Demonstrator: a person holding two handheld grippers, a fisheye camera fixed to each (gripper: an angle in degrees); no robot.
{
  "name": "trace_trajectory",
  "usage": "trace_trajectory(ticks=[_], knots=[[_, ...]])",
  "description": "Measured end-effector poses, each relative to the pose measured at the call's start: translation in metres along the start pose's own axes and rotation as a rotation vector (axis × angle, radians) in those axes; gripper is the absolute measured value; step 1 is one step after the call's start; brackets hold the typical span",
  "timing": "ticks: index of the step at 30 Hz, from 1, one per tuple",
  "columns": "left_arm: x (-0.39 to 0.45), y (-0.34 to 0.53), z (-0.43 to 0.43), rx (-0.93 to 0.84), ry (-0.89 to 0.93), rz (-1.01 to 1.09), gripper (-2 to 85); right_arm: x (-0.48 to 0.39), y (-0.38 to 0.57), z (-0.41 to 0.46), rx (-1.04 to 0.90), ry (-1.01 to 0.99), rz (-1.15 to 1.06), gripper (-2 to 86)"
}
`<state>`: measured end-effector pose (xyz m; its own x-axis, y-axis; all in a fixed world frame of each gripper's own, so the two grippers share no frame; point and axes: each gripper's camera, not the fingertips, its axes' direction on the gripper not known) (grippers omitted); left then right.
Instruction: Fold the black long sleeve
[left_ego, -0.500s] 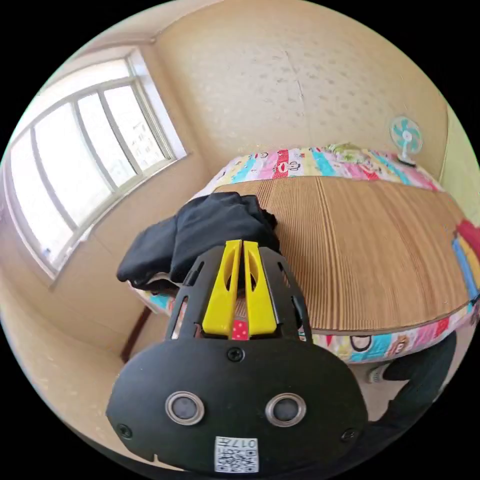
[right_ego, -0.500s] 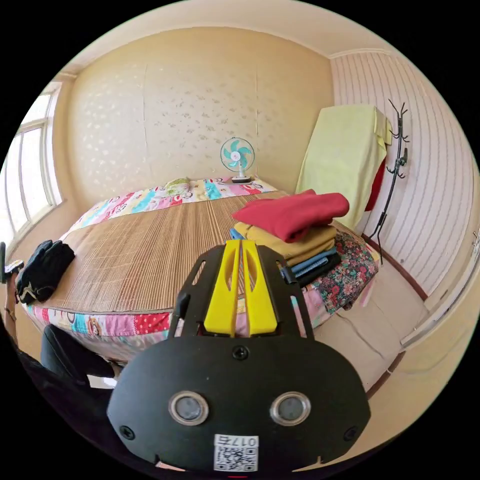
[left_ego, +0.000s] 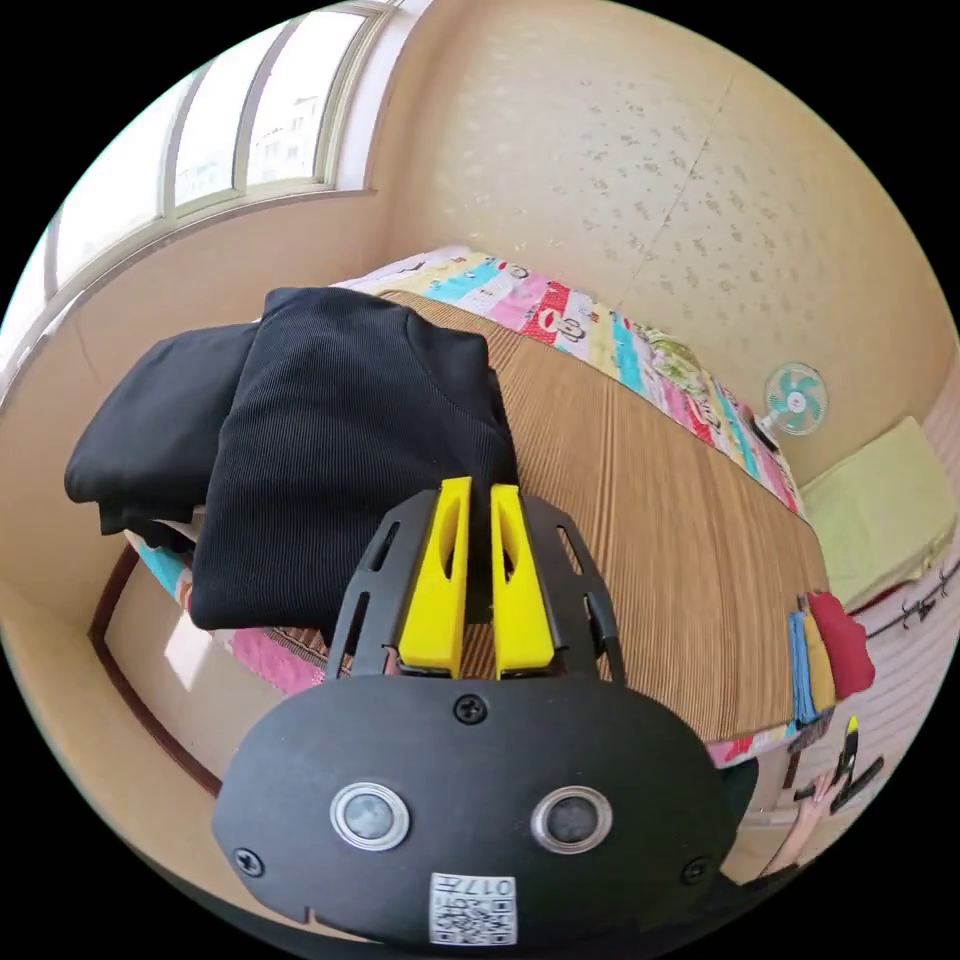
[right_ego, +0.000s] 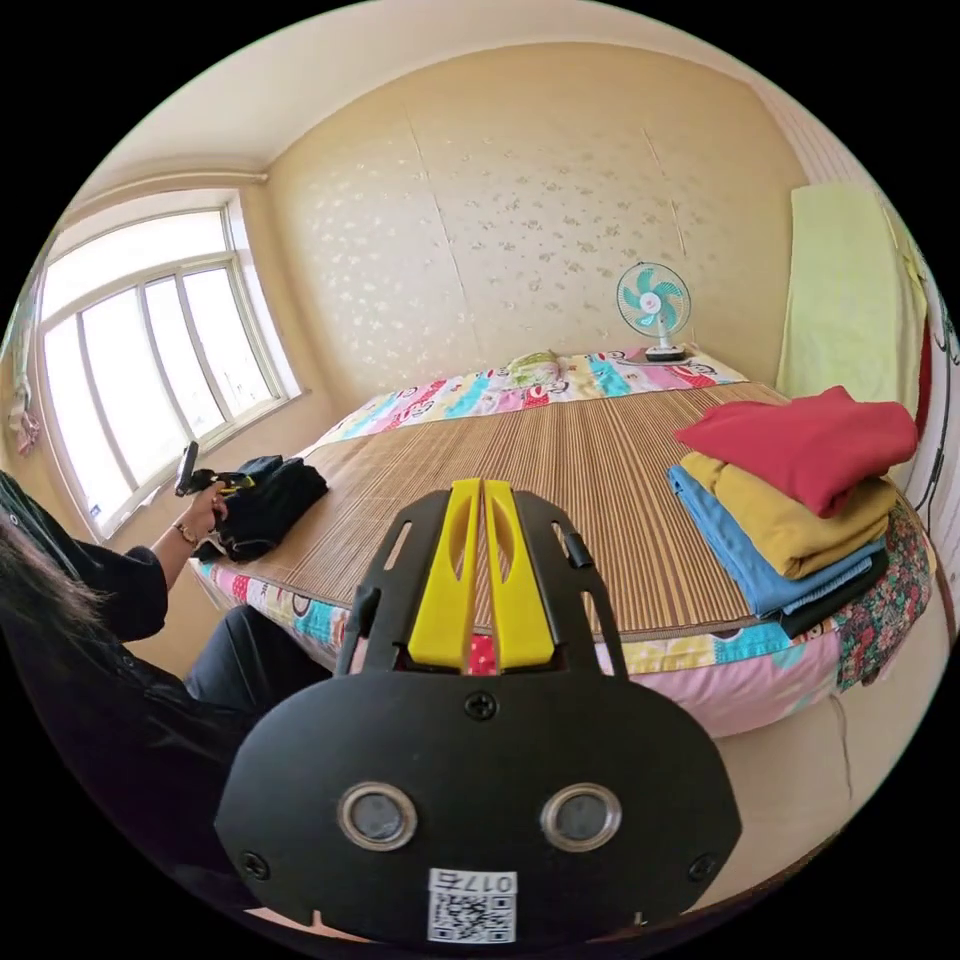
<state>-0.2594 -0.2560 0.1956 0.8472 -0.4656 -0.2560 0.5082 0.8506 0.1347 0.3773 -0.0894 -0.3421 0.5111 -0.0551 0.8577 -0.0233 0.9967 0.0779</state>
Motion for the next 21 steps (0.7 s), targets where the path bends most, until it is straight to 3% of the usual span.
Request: trace_trajectory(ticks=[3,5,8,13,18,21], knots=[[-0.006,0.070,-0.075,0.094,0.256,0.179,4.2,0.010,0.009,0.001,0.057,-0.134,0.023,0.2],[-0.023,0.112,-0.113,0.102,0.322,0.183,4.3,0.015,0.008,0.015,0.033,-0.191,-0.005,0.2],[-0.066,0.169,-0.157,0.099,0.299,0.032,5.0,0.018,-0.001,0.051,-0.052,-0.260,0.013,0.2],[-0.083,0.209,-0.212,0.120,0.080,-0.107,7.2,0.002,-0.011,0.110,-0.141,-0.502,0.041,0.2],[0.000,0.189,-0.254,0.274,0.045,0.034,9.2,-0.023,-0.004,0.133,-0.183,-0.630,0.039,0.3],[0.069,0.164,-0.211,0.111,0.179,0.192,10.5,-0.028,0.007,0.130,-0.236,-0.628,0.015,0.3]])
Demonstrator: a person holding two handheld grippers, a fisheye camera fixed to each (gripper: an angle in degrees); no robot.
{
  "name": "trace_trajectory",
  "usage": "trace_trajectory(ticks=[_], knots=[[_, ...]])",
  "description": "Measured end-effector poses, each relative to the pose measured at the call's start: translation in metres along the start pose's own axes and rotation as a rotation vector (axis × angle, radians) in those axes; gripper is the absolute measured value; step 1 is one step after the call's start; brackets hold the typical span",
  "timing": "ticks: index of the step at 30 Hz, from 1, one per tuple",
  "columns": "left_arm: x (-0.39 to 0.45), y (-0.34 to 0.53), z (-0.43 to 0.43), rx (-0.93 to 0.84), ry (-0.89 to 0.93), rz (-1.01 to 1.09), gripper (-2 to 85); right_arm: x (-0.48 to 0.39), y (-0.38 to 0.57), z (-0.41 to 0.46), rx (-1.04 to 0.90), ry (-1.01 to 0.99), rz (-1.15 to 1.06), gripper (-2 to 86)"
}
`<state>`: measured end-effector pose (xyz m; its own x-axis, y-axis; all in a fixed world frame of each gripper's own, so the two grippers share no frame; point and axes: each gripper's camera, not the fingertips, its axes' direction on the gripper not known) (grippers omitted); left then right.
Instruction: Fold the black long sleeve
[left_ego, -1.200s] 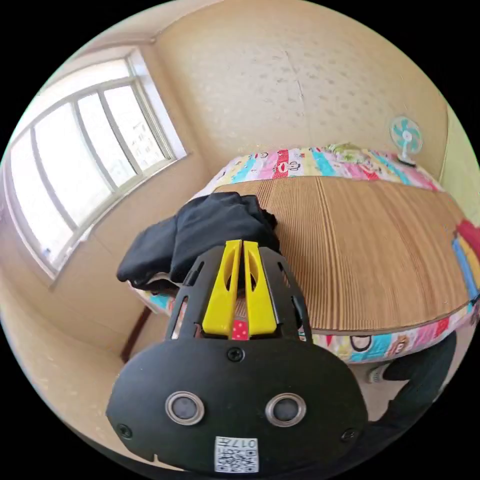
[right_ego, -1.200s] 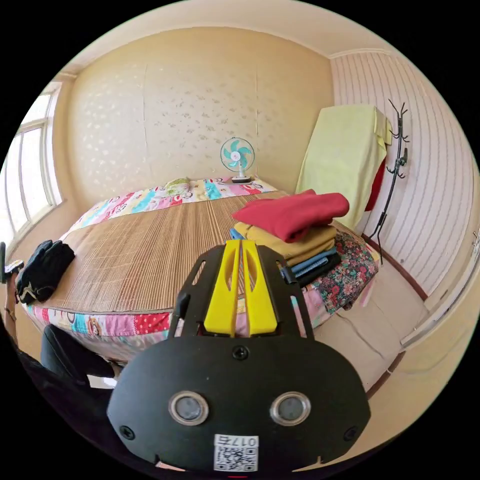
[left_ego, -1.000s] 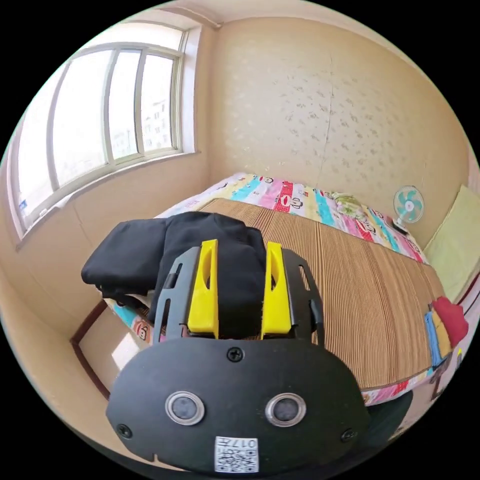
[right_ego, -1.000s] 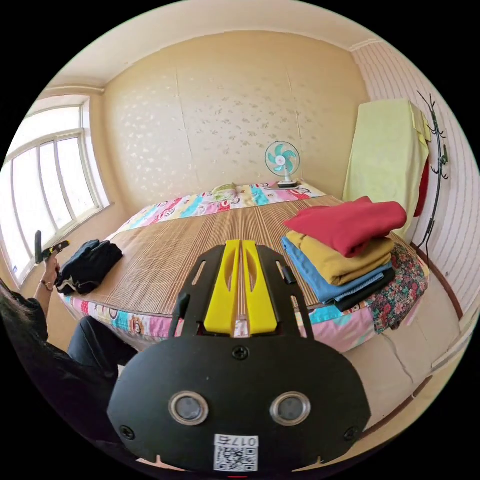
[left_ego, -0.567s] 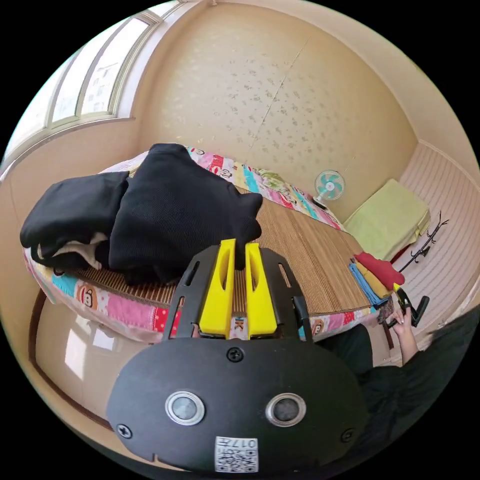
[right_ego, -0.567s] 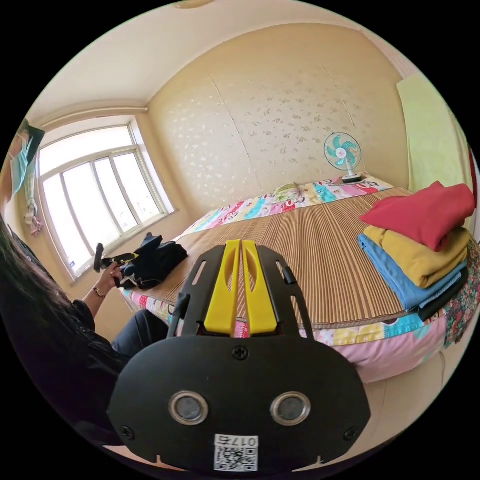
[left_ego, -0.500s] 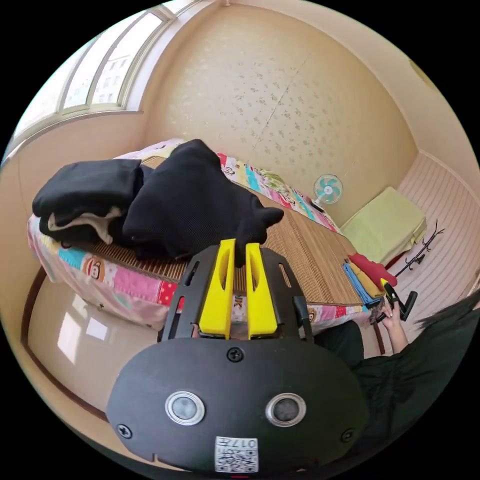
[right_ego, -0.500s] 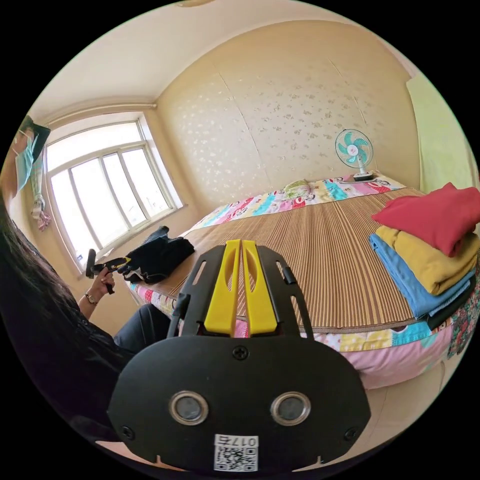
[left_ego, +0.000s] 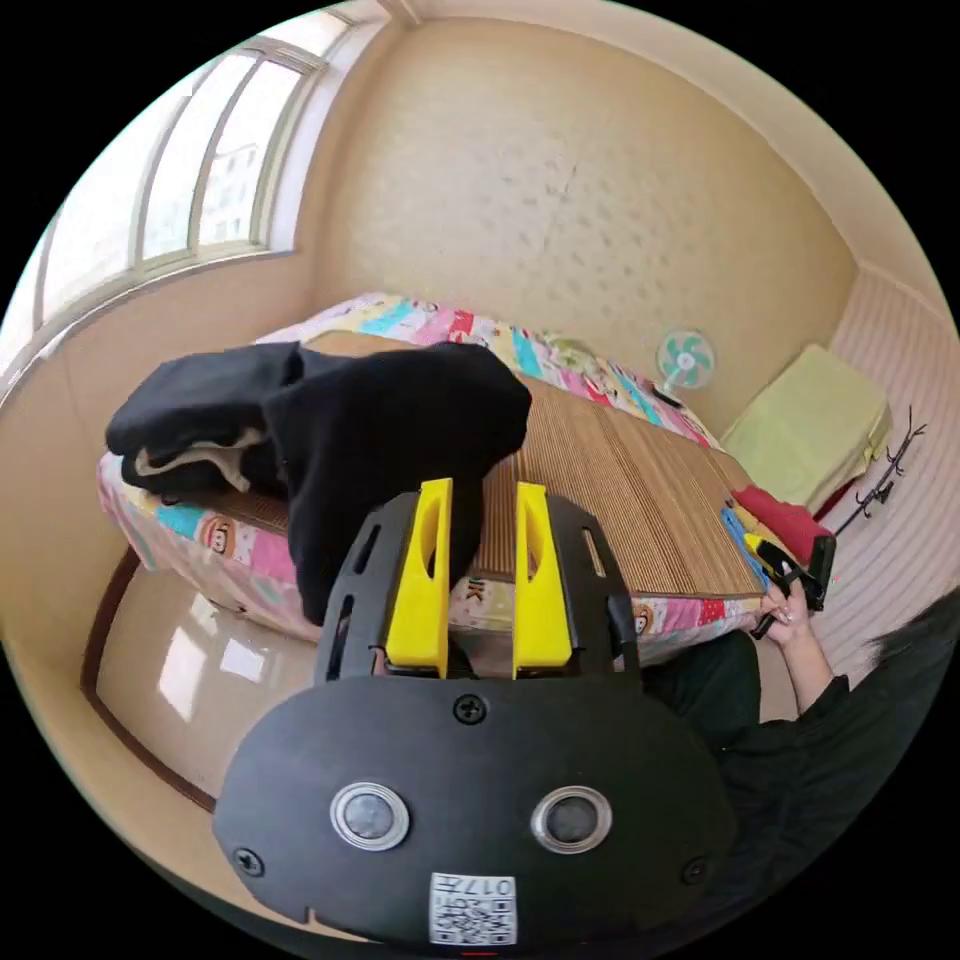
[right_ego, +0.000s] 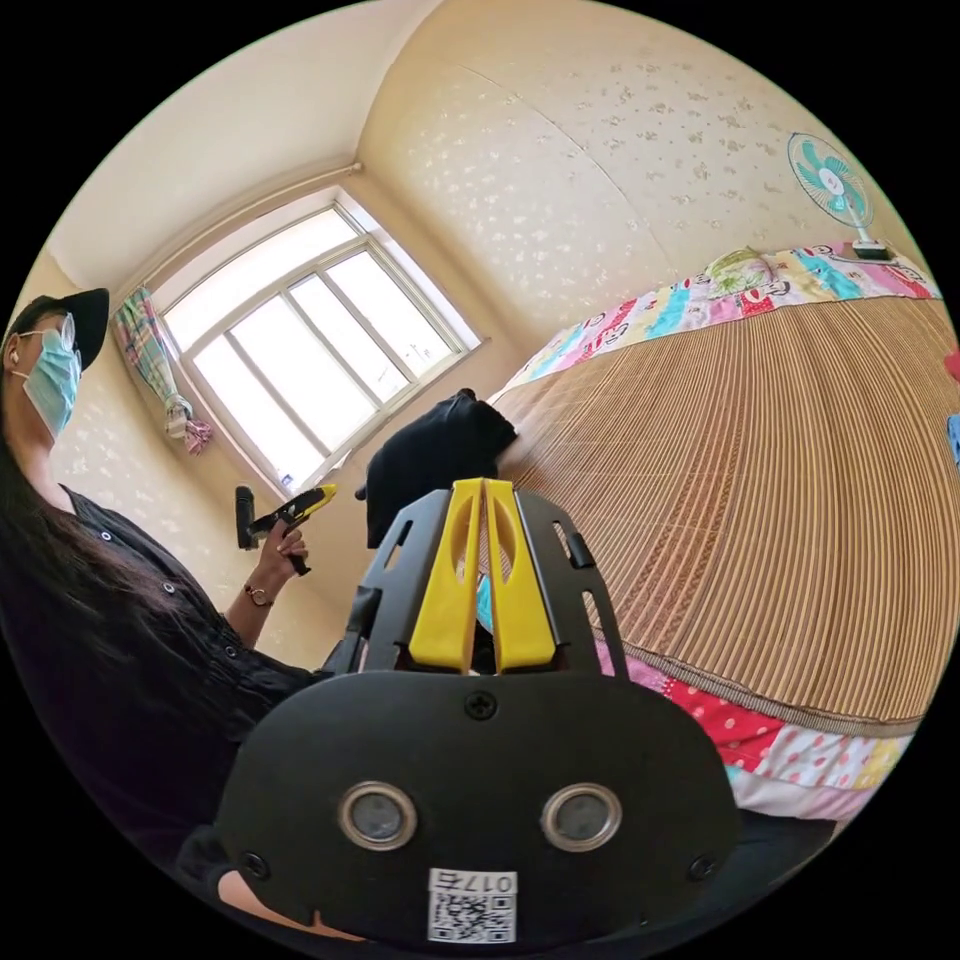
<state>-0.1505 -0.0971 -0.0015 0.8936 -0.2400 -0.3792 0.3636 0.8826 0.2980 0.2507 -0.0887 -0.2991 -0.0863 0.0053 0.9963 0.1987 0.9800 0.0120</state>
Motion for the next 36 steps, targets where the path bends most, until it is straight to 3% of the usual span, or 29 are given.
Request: trace_trajectory(ticks=[2,4,7,9,11,12,13,15,16,19,22,28,31,33,36], knots=[[0.029,-0.010,0.056,-0.156,-0.002,0.053,12.2,0.000,0.012,-0.010,-0.016,0.022,0.017,0.3],[0.054,-0.006,0.121,-0.242,-0.196,0.095,13.1,0.001,0.020,-0.024,-0.003,0.016,0.033,0.3],[0.053,0.006,0.184,-0.440,-0.247,0.049,12.6,0.000,0.033,-0.056,0.016,0.033,0.059,0.4],[0.055,0.008,0.170,-0.408,-0.266,-0.002,8.7,-0.001,0.041,-0.077,0.024,0.070,0.071,0.5],[0.048,0.009,0.145,-0.455,-0.200,-0.105,4.7,-0.005,0.055,-0.107,0.066,0.085,0.085,0.6],[0.039,0.012,0.116,-0.445,0.005,-0.204,3.3,-0.006,0.058,-0.113,0.076,0.086,0.081,0.6],[0.033,0.016,0.076,-0.346,0.279,-0.253,2.6,-0.011,0.064,-0.123,0.094,0.095,0.063,0.7],[0.038,0.016,0.001,-0.153,0.598,-0.192,2.0,-0.019,0.070,-0.129,0.097,0.131,0.017,0.9],[0.049,0.012,-0.053,-0.051,0.671,-0.086,1.8,-0.025,0.071,-0.127,0.085,0.152,-0.026,1.2],[0.079,-0.007,-0.180,0.118,0.775,0.168,1.7,-0.040,0.062,-0.103,0.043,0.117,-0.166,2.5],[0.089,-0.018,-0.275,0.291,0.861,0.267,1.7,-0.053,0.035,-0.056,-0.010,0.029,-0.269,8.0],[0.104,-0.012,-0.359,0.414,1.004,0.265,1.6,-0.119,-0.020,0.071,-0.208,-0.237,-0.394,13.4],[0.103,-0.006,-0.371,0.422,1.103,0.195,1.8,-0.182,-0.003,0.136,-0.479,-0.140,-0.580,7.0],[0.093,-0.004,-0.382,0.440,1.140,0.144,2.0,-0.203,0.003,0.127,-0.393,-0.012,-0.608,3.8],[0.077,0.002,-0.411,0.505,1.160,0.138,2.5,-0.205,-0.022,0.049,-0.089,0.129,-0.471,2.2]])
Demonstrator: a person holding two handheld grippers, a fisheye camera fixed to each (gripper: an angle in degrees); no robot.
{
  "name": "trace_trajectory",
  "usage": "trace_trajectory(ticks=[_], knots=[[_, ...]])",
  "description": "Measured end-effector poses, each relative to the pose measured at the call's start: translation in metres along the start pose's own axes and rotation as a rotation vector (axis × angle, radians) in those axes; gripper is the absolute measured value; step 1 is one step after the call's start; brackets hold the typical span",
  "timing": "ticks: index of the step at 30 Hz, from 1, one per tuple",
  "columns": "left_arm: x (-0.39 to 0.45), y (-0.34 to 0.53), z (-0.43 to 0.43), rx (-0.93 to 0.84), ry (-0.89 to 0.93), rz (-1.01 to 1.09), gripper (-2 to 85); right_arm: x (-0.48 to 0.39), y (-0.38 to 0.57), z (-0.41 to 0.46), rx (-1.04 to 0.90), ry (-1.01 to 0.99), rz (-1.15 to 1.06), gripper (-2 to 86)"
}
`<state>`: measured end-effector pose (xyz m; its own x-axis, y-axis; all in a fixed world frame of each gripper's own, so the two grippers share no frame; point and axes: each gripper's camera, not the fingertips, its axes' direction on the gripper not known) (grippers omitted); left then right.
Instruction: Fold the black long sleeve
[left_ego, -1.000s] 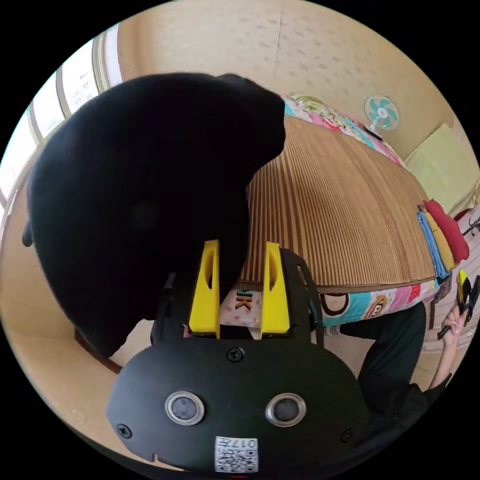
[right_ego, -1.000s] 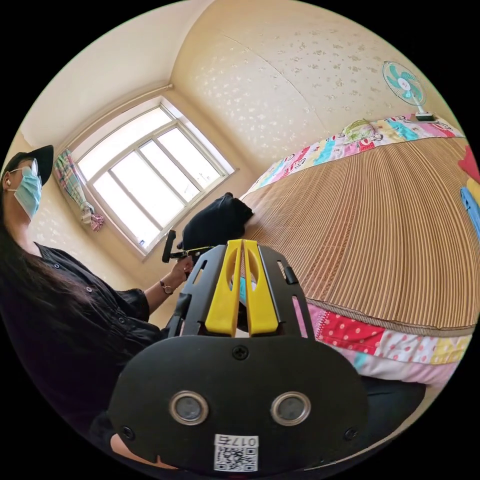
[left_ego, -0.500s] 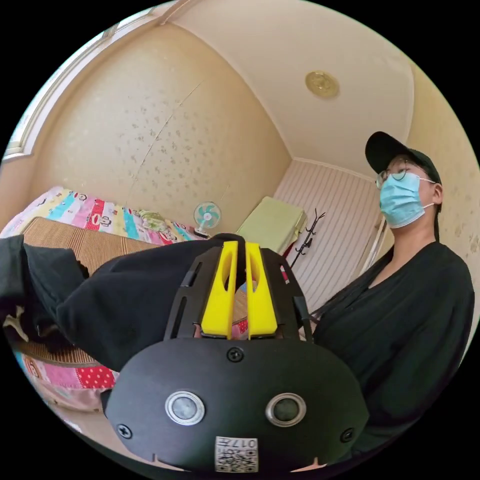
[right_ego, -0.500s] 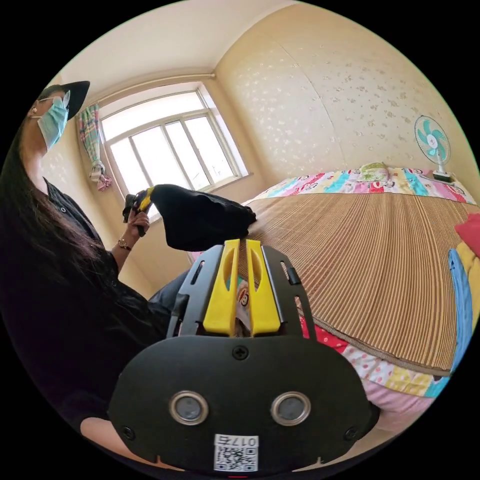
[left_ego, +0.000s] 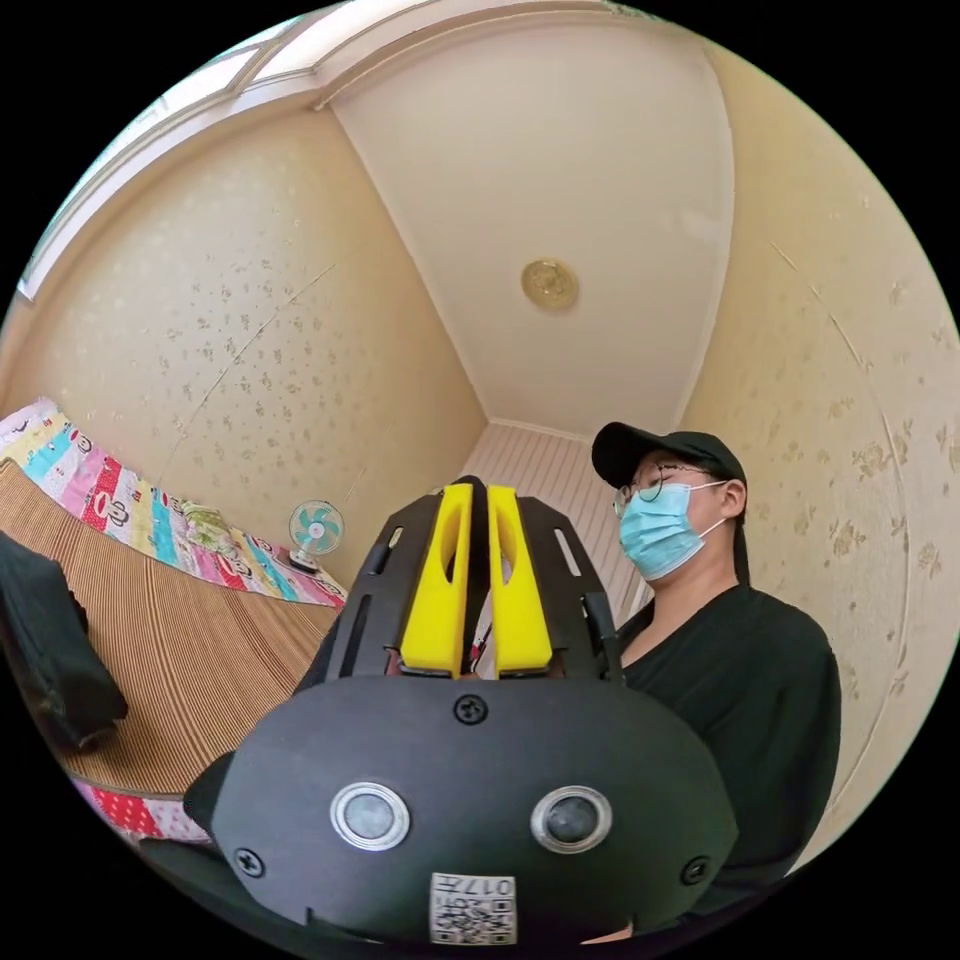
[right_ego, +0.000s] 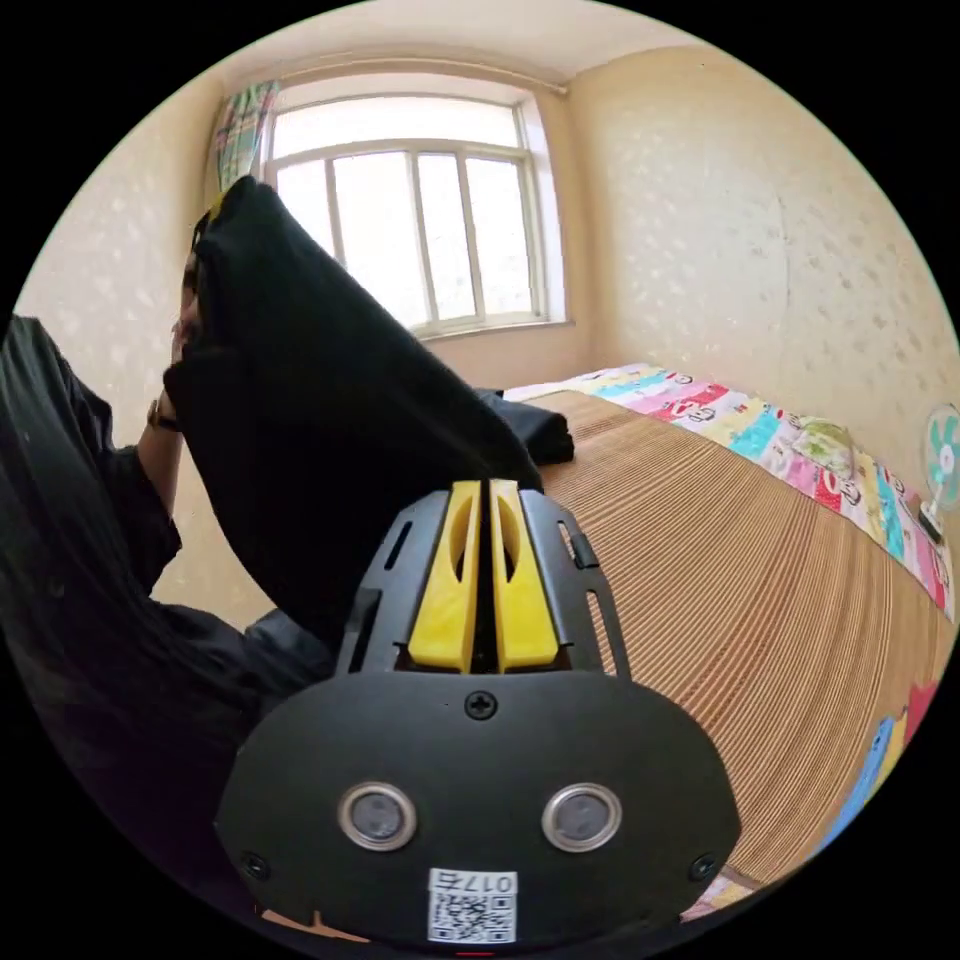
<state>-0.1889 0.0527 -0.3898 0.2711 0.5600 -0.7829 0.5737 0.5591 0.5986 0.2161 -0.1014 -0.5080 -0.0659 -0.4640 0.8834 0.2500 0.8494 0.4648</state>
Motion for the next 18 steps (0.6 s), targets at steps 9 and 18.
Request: trace_trajectory(ticks=[9,18], knots=[[0.008,-0.067,0.043,-0.002,-0.237,0.163,1.3,-0.037,-0.090,-0.218,0.489,0.428,-0.127,1.1],[-0.344,-0.112,0.244,-0.554,-1.007,-0.080,3.5,0.212,-0.256,-0.067,-0.153,0.658,0.209,5.9]])
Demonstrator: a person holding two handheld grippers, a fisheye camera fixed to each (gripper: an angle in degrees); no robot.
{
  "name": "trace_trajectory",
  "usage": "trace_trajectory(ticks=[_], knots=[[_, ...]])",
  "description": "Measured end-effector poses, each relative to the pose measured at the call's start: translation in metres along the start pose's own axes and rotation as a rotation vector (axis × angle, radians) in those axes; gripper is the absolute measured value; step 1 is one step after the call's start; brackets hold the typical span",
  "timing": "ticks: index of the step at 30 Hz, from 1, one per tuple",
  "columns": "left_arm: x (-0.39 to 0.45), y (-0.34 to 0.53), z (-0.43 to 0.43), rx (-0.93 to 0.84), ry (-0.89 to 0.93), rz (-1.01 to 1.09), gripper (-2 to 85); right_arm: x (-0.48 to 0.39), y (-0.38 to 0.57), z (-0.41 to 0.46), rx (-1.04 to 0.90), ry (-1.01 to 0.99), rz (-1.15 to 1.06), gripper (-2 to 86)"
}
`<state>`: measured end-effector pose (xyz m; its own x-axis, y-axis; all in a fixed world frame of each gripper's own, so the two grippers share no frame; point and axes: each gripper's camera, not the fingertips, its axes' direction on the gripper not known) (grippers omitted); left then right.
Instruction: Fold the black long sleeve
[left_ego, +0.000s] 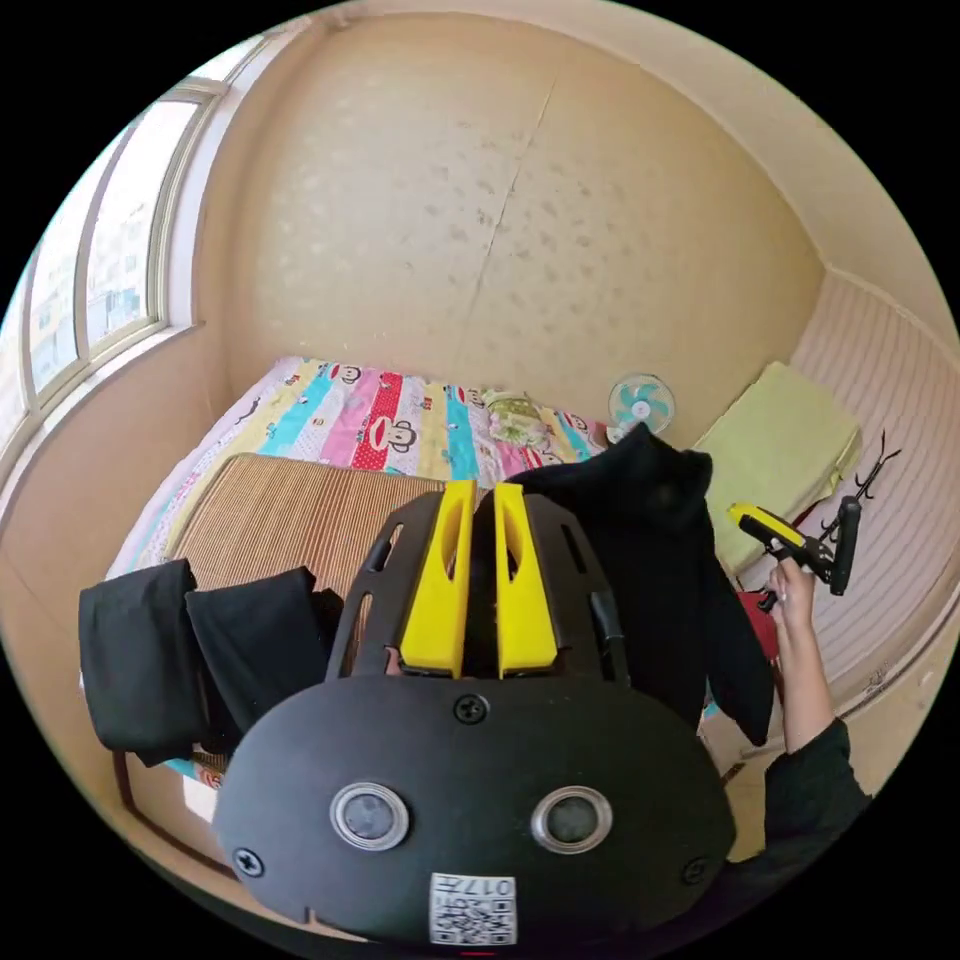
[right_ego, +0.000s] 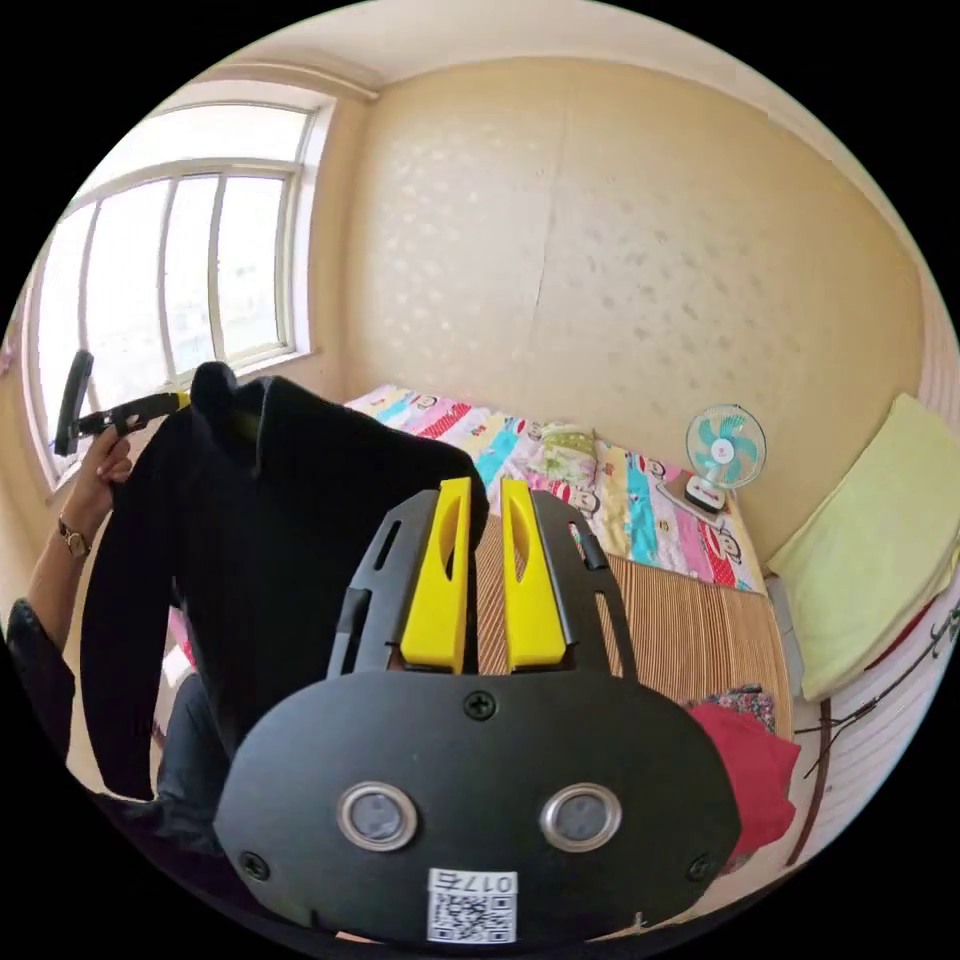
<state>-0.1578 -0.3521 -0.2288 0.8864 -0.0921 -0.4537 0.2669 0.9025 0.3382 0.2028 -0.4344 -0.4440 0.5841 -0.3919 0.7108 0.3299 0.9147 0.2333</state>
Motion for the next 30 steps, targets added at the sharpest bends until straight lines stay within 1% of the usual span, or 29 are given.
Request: trace_trajectory(ticks=[1,2,4,5,6,7,8,9,10,11,12,13,14,15,16,17,18,19,20,21,22,23,25,27,28,30], knots=[[-0.003,0.011,0.039,-0.071,-0.012,0.027,4.0,0.011,0.004,0.027,-0.082,0.002,0.041,7.4],[-0.003,0.021,0.054,-0.090,-0.033,0.048,4.3,0.016,0.022,0.041,-0.098,-0.029,0.057,8.1],[-0.001,0.081,0.105,-0.141,-0.087,0.138,5.6,0.018,0.066,0.055,-0.105,-0.084,0.047,8.6],[-0.001,0.099,0.118,-0.160,-0.084,0.161,5.8,0.017,0.102,0.068,-0.134,-0.093,0.041,8.7],[-0.001,0.138,0.143,-0.216,-0.064,0.199,6.1,0.016,0.122,0.076,-0.156,-0.096,0.033,8.8],[-0.001,0.176,0.166,-0.279,-0.032,0.224,6.3,0.012,0.167,0.095,-0.215,-0.092,0.010,8.8],[0.000,0.195,0.177,-0.311,-0.009,0.234,6.4,0.007,0.212,0.118,-0.292,-0.085,-0.003,8.8],[0.002,0.231,0.195,-0.373,0.039,0.254,6.4,0.004,0.235,0.129,-0.335,-0.092,-0.009,8.7],[0.002,0.264,0.209,-0.428,0.074,0.262,6.4,-0.004,0.281,0.152,-0.433,-0.140,-0.025,8.6],[0.002,0.278,0.214,-0.458,0.086,0.260,6.4,-0.014,0.328,0.173,-0.560,-0.190,-0.048,7.6],[-0.002,0.305,0.226,-0.534,0.097,0.248,6.1,-0.019,0.350,0.181,-0.622,-0.186,-0.058,7.1],[-0.012,0.330,0.236,-0.623,0.075,0.213,5.8,-0.023,0.384,0.170,-0.537,-0.140,-0.059,5.7],[-0.019,0.340,0.238,-0.653,0.063,0.191,5.4,-0.022,0.406,0.152,-0.450,-0.050,-0.031,4.7],[-0.032,0.352,0.225,-0.612,0.104,0.154,4.8,-0.021,0.413,0.148,-0.461,-0.018,-0.020,4.4],[-0.048,0.355,0.197,-0.529,0.174,0.086,3.5,-0.017,0.419,0.142,-0.485,0.031,0.030,3.8],[-0.057,0.355,0.180,-0.468,0.190,0.047,2.8,-0.011,0.421,0.136,-0.517,0.079,0.116,3.4],[-0.076,0.357,0.144,-0.329,0.175,-0.012,2.6,-0.008,0.422,0.133,-0.524,0.094,0.155,3.3],[-0.091,0.358,0.115,-0.222,0.122,-0.025,3.1,-0.004,0.425,0.128,-0.525,0.100,0.224,3.0],[-0.098,0.358,0.105,-0.193,0.088,-0.024,3.6,-0.001,0.426,0.121,-0.512,0.089,0.288,2.6],[-0.113,0.355,0.096,-0.189,0.009,-0.028,4.9,-0.001,0.426,0.117,-0.495,0.082,0.314,2.5],[-0.129,0.349,0.100,-0.247,-0.027,-0.035,6.4,-0.002,0.425,0.106,-0.435,0.066,0.336,2.1],[-0.137,0.347,0.106,-0.291,-0.020,-0.039,7.1,-0.006,0.422,0.097,-0.365,0.047,0.332,1.8],[-0.168,0.342,0.145,-0.507,0.105,-0.076,8.7,-0.011,0.414,0.093,-0.304,0.001,0.324,1.3],[-0.182,0.345,0.178,-0.665,0.191,-0.096,7.5,-0.016,0.404,0.102,-0.308,-0.070,0.299,1.0],[-0.188,0.343,0.185,-0.700,0.184,-0.095,6.0,-0.021,0.397,0.112,-0.328,-0.114,0.280,0.9],[-0.199,0.330,0.179,-0.710,0.157,-0.055,4.0,-0.029,0.389,0.123,-0.353,-0.158,0.260,0.8]])
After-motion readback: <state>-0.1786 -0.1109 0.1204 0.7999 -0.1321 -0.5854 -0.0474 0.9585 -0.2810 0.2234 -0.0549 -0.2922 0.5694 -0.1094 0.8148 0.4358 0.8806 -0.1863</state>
